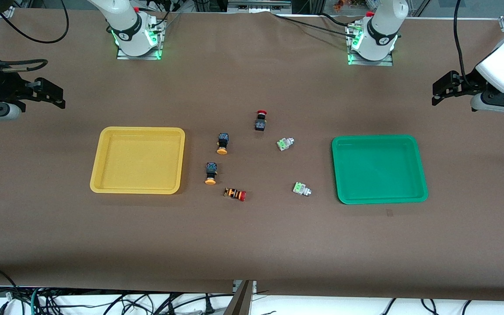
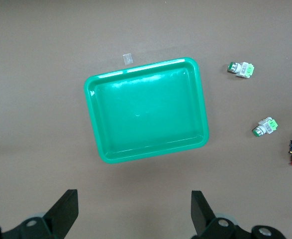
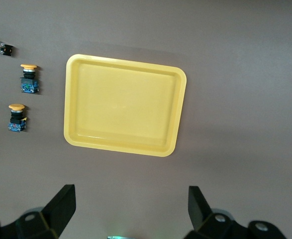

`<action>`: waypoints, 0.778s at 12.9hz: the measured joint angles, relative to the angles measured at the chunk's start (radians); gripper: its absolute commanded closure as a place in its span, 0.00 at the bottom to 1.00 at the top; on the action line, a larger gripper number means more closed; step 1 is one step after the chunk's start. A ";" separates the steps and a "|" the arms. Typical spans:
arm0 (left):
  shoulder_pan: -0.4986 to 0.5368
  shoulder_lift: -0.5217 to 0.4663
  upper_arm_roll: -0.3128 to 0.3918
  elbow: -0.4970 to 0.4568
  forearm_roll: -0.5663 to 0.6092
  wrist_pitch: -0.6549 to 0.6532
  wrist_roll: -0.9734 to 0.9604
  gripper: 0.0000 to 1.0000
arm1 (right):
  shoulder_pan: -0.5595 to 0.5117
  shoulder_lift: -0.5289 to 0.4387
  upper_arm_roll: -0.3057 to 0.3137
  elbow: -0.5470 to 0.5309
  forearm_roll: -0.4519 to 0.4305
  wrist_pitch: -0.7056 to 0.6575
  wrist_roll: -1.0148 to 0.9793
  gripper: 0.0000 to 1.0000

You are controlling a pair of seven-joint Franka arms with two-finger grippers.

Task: Place green and yellow buttons in trays

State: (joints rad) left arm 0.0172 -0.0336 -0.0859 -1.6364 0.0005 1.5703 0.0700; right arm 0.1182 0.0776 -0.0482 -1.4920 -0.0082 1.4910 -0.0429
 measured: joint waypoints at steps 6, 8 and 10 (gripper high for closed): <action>-0.010 0.034 -0.008 0.013 -0.011 -0.018 -0.011 0.00 | 0.000 0.011 0.000 0.000 0.001 0.001 0.003 0.00; -0.026 0.111 -0.009 0.030 -0.058 -0.015 -0.041 0.00 | 0.005 0.051 0.006 -0.008 0.002 0.035 0.003 0.00; -0.064 0.245 -0.010 0.086 -0.066 0.018 -0.056 0.00 | 0.032 0.150 0.013 -0.025 0.007 0.121 0.003 0.00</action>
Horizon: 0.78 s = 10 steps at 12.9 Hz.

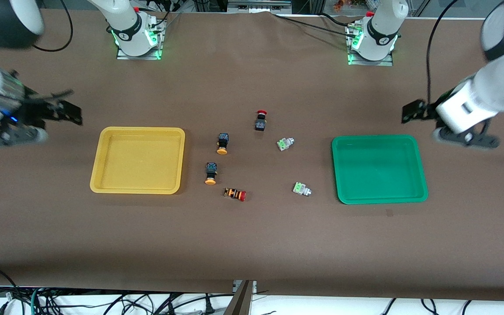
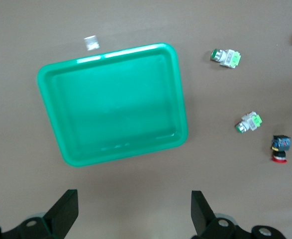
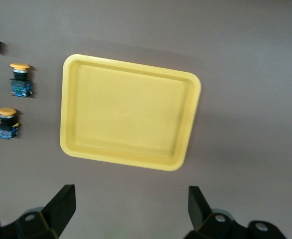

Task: Place green and yellow buttons in trays

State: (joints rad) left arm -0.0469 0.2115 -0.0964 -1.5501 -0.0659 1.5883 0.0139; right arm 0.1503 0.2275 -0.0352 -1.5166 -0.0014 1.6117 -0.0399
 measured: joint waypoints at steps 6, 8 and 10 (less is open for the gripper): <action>-0.156 0.352 -0.005 0.112 -0.002 0.330 -0.629 0.00 | 0.240 0.317 0.010 -0.002 0.030 0.387 0.341 0.00; -0.166 0.433 -0.005 0.131 -0.013 0.431 -0.886 0.00 | 0.307 0.389 0.010 -0.001 0.030 0.502 0.431 0.00; -0.170 0.512 -0.004 0.155 -0.026 0.510 -1.098 0.00 | 0.348 0.443 0.010 0.000 0.030 0.580 0.489 0.00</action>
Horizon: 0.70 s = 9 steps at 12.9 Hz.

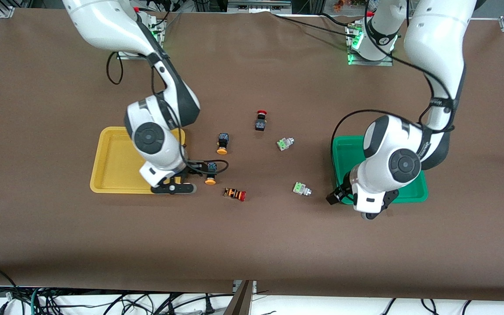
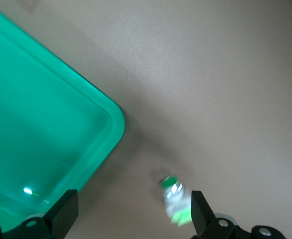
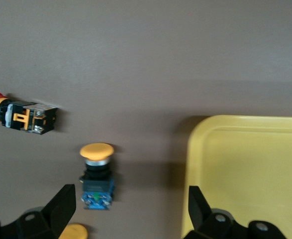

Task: Place green and yellow buttons in trays
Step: 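Grasp a yellow button with the right gripper while the left gripper grasps a green button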

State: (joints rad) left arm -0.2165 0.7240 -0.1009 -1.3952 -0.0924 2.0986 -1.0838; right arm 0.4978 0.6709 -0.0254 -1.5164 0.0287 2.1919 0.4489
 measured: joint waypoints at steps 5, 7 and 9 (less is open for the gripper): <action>-0.087 0.132 -0.001 0.032 -0.001 0.132 -0.313 0.00 | 0.039 0.082 0.000 0.000 0.002 0.089 0.029 0.00; -0.113 0.145 -0.001 0.030 -0.001 0.128 -0.319 0.01 | 0.049 0.106 0.000 0.000 0.011 0.119 0.030 0.50; -0.133 0.163 -0.001 0.024 -0.001 0.127 -0.319 0.51 | 0.058 0.134 0.000 -0.001 0.014 0.155 0.031 0.98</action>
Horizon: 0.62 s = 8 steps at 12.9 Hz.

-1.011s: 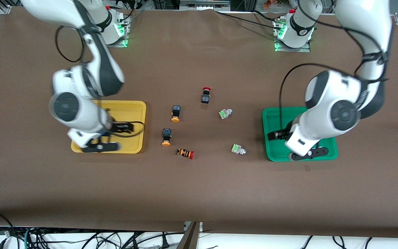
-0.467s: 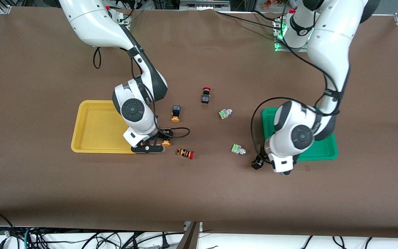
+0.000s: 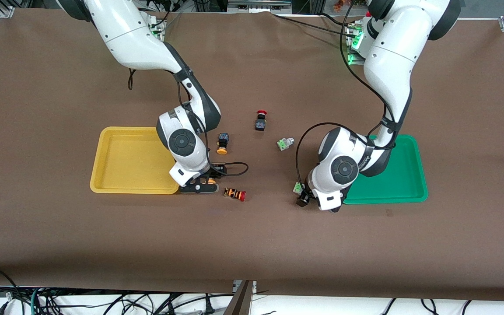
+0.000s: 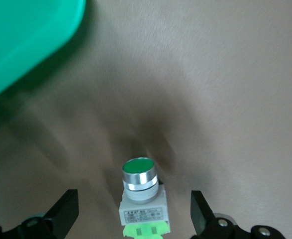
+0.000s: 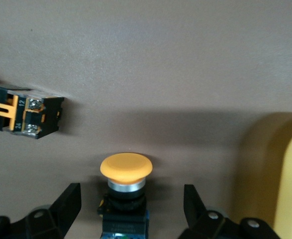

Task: Place green and yellow buttons in trays
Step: 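Grasp a yellow button with the right gripper while the left gripper grasps a green button, then place the yellow button in the yellow tray while the left gripper places green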

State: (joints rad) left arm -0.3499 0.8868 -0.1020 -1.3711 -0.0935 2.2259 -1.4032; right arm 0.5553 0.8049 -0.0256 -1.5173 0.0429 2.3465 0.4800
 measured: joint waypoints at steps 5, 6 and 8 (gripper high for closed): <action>-0.003 0.014 0.005 0.008 0.000 -0.010 0.070 0.95 | -0.006 -0.004 -0.013 0.007 0.000 -0.022 -0.046 1.00; 0.002 0.005 0.015 0.012 0.003 -0.050 0.114 0.94 | -0.027 -0.025 -0.022 0.015 0.000 -0.078 -0.100 1.00; 0.036 -0.043 0.036 0.027 0.010 -0.187 0.294 0.94 | -0.106 -0.088 -0.034 0.020 0.000 -0.224 -0.244 1.00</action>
State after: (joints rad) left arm -0.3135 0.8443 -0.0659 -1.3440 -0.0835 2.0388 -1.1093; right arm 0.4489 0.7164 -0.0598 -1.4968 0.0430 2.1228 0.2359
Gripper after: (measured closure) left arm 0.590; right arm 0.595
